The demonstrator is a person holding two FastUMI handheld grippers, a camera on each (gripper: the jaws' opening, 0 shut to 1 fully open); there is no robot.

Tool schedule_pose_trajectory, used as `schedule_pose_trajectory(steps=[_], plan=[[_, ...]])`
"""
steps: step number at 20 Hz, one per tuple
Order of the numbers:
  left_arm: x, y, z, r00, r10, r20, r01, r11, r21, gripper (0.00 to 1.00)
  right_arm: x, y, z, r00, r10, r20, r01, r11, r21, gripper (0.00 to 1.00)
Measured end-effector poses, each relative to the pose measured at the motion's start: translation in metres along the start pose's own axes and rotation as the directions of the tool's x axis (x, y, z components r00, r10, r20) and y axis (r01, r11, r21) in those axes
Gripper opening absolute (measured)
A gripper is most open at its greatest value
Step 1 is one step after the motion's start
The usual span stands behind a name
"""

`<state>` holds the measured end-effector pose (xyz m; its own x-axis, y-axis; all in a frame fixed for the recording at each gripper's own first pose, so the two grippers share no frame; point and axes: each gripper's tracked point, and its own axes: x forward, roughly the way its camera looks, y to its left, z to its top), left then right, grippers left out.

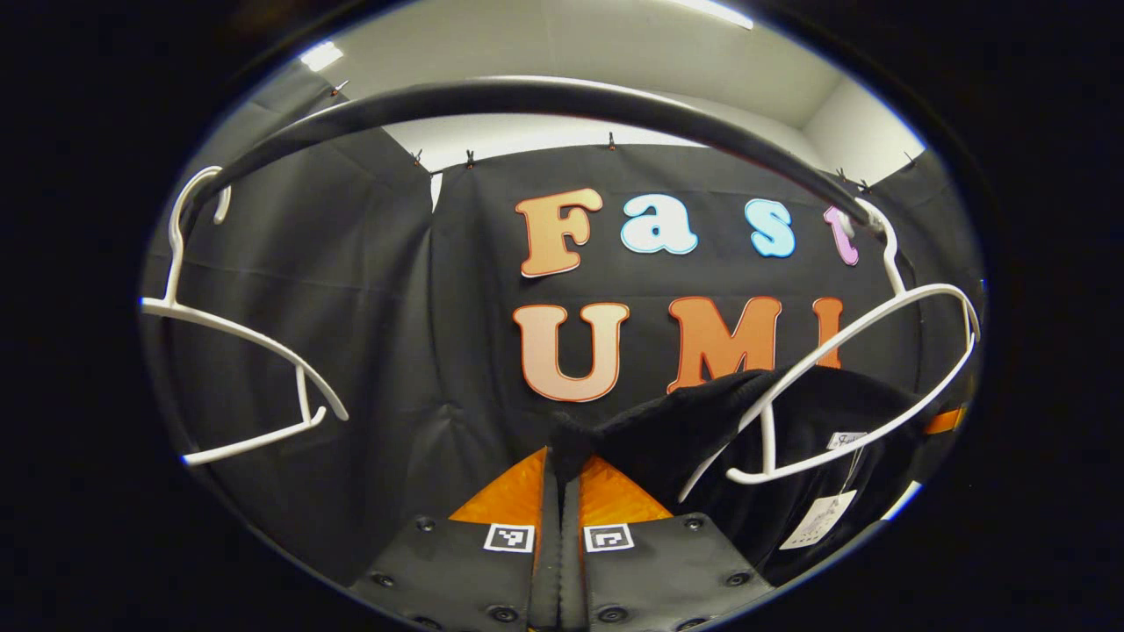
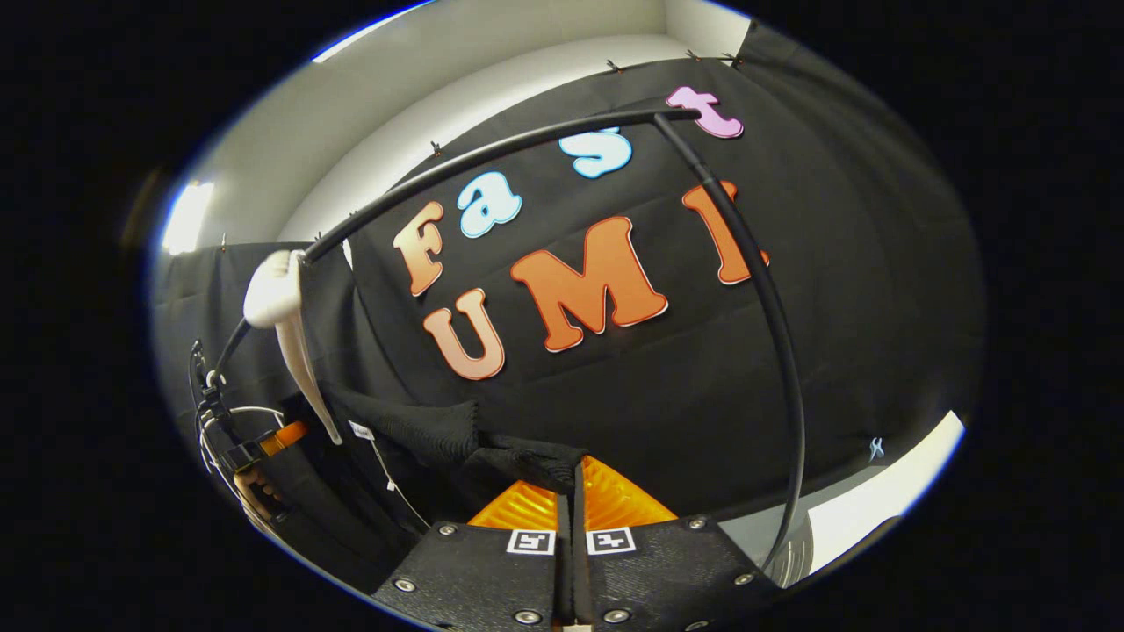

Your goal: Grasp the clothes on the hanger with both hands and then place them into the laundry hamper below.

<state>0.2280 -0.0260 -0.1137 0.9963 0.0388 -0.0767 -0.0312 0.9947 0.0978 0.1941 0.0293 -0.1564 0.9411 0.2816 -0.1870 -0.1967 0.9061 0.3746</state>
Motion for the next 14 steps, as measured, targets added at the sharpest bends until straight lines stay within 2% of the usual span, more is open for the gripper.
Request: schedule_pose_trajectory(steps=[5,6,11,14], plan=[[-0.001,0.006,-0.051,0.996,-0.026,-0.088,0.020,0.998,-0.066,0.07,0.010,-0.017,-0.043,0.998,-0.021,-0.064,0.023,1.000,0.021,0.00],[-0.003,0.005,-0.060,0.994,-0.029,-0.102,0.022,0.997,-0.068,0.10,0.009,-0.020,-0.053,0.996,-0.030,-0.079,0.031,0.999,0.021,0.00],[-0.015,-0.002,-0.120,0.986,-0.038,-0.162,0.030,0.998,-0.055,0.07,0.012,-0.039,-0.107,0.988,-0.082,-0.132,0.077,0.996,-0.043,0.00],[-0.027,-0.008,-0.134,0.985,-0.043,-0.164,0.037,0.998,-0.042,0.10,0.009,-0.042,-0.134,0.984,-0.093,-0.149,0.086,0.995,-0.051,0.00]])
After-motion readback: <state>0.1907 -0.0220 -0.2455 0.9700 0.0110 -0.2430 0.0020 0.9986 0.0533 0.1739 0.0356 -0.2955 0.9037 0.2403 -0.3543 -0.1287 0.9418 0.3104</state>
